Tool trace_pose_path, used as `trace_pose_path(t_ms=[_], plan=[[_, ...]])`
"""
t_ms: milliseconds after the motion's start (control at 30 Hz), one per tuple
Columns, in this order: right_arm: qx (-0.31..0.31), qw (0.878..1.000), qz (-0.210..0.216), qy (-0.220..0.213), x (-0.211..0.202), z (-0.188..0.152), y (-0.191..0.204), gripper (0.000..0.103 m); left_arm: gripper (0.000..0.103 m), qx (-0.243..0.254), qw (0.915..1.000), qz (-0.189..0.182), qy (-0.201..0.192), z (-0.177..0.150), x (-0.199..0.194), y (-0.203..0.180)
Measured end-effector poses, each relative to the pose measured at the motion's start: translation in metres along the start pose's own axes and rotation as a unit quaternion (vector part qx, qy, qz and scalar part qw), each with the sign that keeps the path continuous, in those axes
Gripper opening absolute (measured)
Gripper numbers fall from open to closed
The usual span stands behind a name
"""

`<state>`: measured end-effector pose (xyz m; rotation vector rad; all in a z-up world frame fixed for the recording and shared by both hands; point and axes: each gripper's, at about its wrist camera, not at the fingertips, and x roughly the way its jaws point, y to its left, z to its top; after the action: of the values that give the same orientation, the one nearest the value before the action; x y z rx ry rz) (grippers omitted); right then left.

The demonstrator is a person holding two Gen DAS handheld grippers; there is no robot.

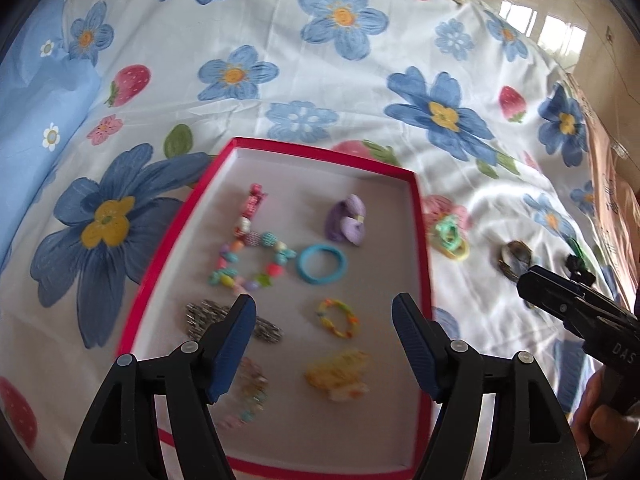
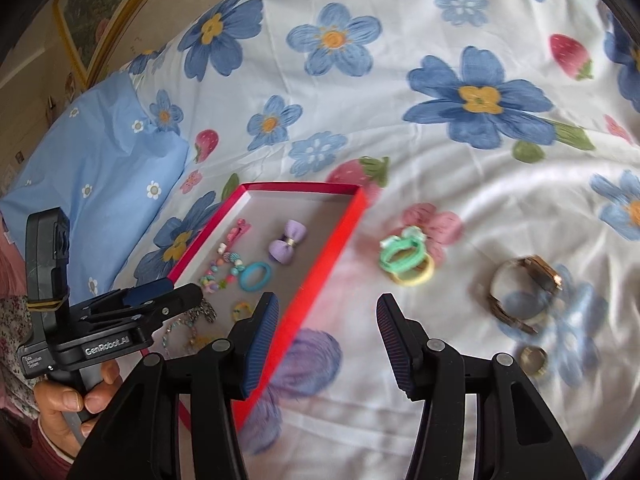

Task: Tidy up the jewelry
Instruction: 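Move both tools back toward the gold watch and gold ring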

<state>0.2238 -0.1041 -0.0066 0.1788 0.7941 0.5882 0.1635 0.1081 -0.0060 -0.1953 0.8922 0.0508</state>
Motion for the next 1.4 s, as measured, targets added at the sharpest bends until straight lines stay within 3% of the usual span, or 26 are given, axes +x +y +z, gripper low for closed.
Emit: trace_pose_path(t_ms=[767, 1200, 1400], plan=[[0.071, 0.995, -0.073, -0.005, -0.056, -0.068, -0.084, 0.057, 0.073, 0.056, 0.9976, -0.037, 0.016, -0.007, 0.001, -0.060], [0.045, 0.993, -0.107, 0.002, -0.036, -0.054, -0.098, 0.056, 0.073, 0.062, 0.9971, -0.037, 0.024, 0.003, 0.020, -0.077], [0.027, 0.993, -0.117, 0.017, -0.019, -0.045, -0.102, 0.046, 0.073, 0.067, 0.9966, -0.040, 0.027, 0.013, 0.034, -0.089]])
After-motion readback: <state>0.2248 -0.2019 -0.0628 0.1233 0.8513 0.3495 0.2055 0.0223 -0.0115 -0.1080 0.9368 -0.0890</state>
